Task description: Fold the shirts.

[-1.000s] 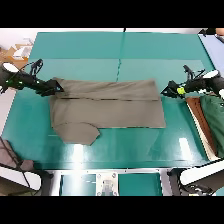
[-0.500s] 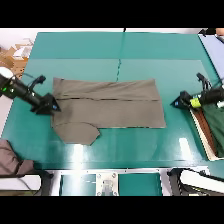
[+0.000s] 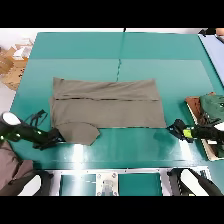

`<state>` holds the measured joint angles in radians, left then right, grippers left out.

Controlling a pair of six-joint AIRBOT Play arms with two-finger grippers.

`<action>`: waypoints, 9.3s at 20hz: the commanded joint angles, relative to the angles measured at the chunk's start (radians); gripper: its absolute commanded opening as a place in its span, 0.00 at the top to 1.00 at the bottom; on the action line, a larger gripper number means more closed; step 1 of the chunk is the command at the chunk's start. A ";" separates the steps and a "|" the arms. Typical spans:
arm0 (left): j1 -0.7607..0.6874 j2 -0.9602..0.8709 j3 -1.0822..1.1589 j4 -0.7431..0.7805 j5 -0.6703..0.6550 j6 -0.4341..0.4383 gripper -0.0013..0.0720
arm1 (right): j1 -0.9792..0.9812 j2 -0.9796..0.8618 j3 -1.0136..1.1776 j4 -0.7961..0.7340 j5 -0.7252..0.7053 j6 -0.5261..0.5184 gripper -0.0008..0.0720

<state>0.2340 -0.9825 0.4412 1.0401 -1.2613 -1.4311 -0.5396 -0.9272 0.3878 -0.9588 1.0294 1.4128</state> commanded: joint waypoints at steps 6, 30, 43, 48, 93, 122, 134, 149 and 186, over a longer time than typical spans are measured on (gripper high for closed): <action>0.000 -0.008 -0.196 -0.396 0.355 0.161 0.28 | 0.263 -0.177 -0.057 0.254 -0.328 0.008 0.59; 0.000 -0.023 0.483 -0.239 -0.081 0.151 0.95 | 0.240 0.023 0.315 -0.069 -0.016 0.139 0.97; -0.119 -0.687 0.952 -0.383 0.166 0.261 0.68 | 0.362 -0.692 0.851 0.070 -0.152 0.143 0.87; -0.012 -0.706 1.108 -0.381 0.219 0.217 0.23 | 0.250 -0.757 1.036 0.064 -0.042 0.039 0.39; -0.627 -0.988 1.511 -0.291 -0.025 0.180 0.95 | 0.261 -0.436 1.158 0.410 0.617 -0.242 0.97; -0.209 -0.755 1.599 0.160 -0.441 0.254 0.95 | 0.580 -0.756 1.039 0.159 0.142 -0.111 0.24; -0.209 -0.755 1.599 0.156 -0.407 0.254 0.95 | 0.740 -0.880 0.869 0.414 -0.051 -0.272 0.55; -0.209 -0.755 1.599 0.154 -0.453 0.253 0.95 | 0.045 -0.464 1.343 0.208 0.282 0.129 0.97; -0.239 -0.426 1.026 0.026 -0.327 0.174 0.95 | 0.174 0.014 0.427 -0.201 0.188 0.130 0.97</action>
<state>0.0059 -1.5425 1.6932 1.0786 -1.6669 -1.2476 -0.5255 -1.0039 0.9951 -1.1675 1.2869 1.5547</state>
